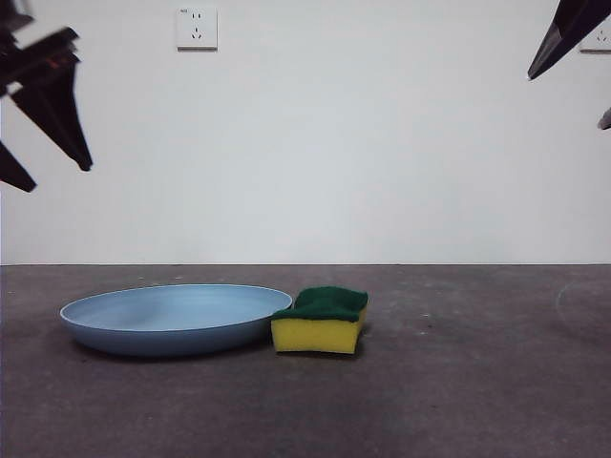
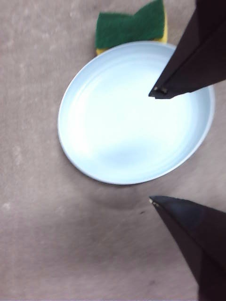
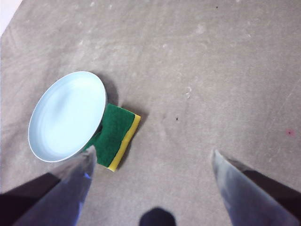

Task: Pick up the plate,pick up the cloth,clean the plate with the cloth

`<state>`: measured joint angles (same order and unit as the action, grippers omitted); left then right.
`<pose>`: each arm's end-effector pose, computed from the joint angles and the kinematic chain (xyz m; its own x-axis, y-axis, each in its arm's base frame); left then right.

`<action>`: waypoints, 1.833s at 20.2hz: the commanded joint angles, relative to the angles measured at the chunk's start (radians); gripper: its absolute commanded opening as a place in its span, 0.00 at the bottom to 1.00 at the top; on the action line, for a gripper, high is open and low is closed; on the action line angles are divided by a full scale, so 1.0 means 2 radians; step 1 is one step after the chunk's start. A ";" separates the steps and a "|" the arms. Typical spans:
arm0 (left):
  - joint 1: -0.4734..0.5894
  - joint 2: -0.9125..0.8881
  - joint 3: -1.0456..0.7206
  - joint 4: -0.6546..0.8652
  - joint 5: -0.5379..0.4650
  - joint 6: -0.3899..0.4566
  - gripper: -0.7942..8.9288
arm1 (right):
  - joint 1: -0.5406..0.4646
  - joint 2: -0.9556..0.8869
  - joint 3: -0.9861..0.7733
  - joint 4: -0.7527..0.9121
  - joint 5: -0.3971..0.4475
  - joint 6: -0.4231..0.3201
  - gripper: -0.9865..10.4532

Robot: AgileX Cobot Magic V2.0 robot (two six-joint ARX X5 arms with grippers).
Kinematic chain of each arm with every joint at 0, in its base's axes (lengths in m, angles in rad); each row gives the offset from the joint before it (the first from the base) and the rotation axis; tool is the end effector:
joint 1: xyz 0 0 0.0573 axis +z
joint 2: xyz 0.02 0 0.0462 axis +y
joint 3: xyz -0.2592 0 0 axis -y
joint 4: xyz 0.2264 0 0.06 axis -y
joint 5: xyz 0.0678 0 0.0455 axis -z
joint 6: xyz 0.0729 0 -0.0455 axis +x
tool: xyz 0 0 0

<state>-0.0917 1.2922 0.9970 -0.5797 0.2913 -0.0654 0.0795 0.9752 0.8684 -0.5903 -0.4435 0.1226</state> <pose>0.2680 -0.0457 0.2386 0.5852 -0.3422 -0.7351 0.2205 0.9396 -0.2618 0.2054 0.0477 0.2678 0.6563 0.4827 -0.5799 -0.3184 0.8739 0.3672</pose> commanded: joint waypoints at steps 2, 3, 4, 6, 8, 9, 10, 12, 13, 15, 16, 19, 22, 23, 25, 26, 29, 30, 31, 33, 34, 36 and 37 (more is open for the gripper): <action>0.000 0.085 0.067 -0.022 -0.005 0.036 0.44 | 0.002 0.000 0.001 0.002 -0.001 -0.004 0.45; -0.002 0.107 0.081 -0.025 -0.010 0.035 0.44 | 0.004 0.000 0.001 0.002 -0.001 -0.004 0.45; -0.005 0.128 0.092 -0.025 -0.021 0.036 0.44 | 0.004 0.000 0.001 0.002 -0.001 -0.004 0.45; -0.010 0.165 0.101 -0.019 -0.042 0.038 0.44 | 0.004 0.000 0.001 0.002 -0.001 -0.004 0.45; -0.013 0.198 0.101 -0.016 -0.046 0.042 0.44 | 0.004 0.000 0.001 0.002 -0.001 -0.004 0.44; -0.014 0.215 0.101 -0.015 -0.046 0.043 0.44 | 0.004 0.000 0.001 0.002 -0.001 -0.004 0.44; -0.016 0.229 0.101 -0.013 -0.047 0.043 0.44 | 0.004 0.000 0.001 0.002 -0.001 -0.004 0.44; -0.022 0.252 0.101 -0.009 -0.054 0.044 0.44 | 0.004 0.000 0.001 0.002 -0.001 -0.004 0.44; -0.024 0.261 0.101 -0.006 -0.054 0.044 0.44 | 0.004 0.000 0.001 0.002 -0.001 -0.004 0.44; -0.031 0.275 0.101 -0.001 -0.056 0.044 0.44 | 0.004 0.000 0.001 0.002 0.000 -0.004 0.44; -0.034 0.282 0.101 0.000 -0.057 0.044 0.44 | 0.004 0.000 0.001 0.002 -0.001 -0.003 0.44; -0.042 0.293 0.101 0.001 -0.080 0.045 0.34 | 0.004 0.000 0.001 0.002 0.000 0.001 0.44; -0.045 0.292 0.101 0.006 -0.097 0.055 0.07 | 0.005 0.000 0.001 0.003 -0.001 0.016 0.44; -0.045 0.291 0.101 0.007 -0.097 0.058 0.07 | 0.007 0.000 0.001 0.005 -0.001 0.017 0.44; -0.046 0.280 0.101 0.011 -0.102 0.056 0.07 | 0.018 0.000 0.001 0.014 -0.001 0.018 0.44; -0.047 0.270 0.101 0.012 -0.108 0.051 0.07 | 0.026 0.000 0.001 0.021 0.001 0.026 0.44; -0.046 0.224 0.101 0.012 -0.106 0.046 0.07 | 0.061 0.012 0.005 0.045 0.004 0.054 0.44; -0.046 0.202 0.101 0.010 -0.106 0.046 0.07 | 0.078 0.022 0.012 0.048 0.012 0.058 0.44; -0.046 0.179 0.101 0.006 -0.106 0.046 0.07 | 0.095 0.036 0.022 0.048 0.025 0.058 0.44; -0.046 0.135 0.101 0.000 -0.108 0.047 0.07 | 0.132 0.069 0.048 0.047 0.048 0.058 0.44; -0.046 0.111 0.101 -0.005 -0.116 0.047 0.07 | 0.154 0.092 0.067 0.046 0.064 0.058 0.44; -0.046 0.069 0.101 -0.021 -0.143 0.048 0.07 | 0.192 0.139 0.108 0.034 0.100 0.058 0.43; -0.046 0.051 0.101 -0.030 -0.154 0.048 0.07 | 0.211 0.165 0.128 0.027 0.118 0.058 0.41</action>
<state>-0.1841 1.3937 1.2106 -0.6399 -0.0143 0.0265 0.4942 1.2888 1.1210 -0.5350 -0.2150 0.2291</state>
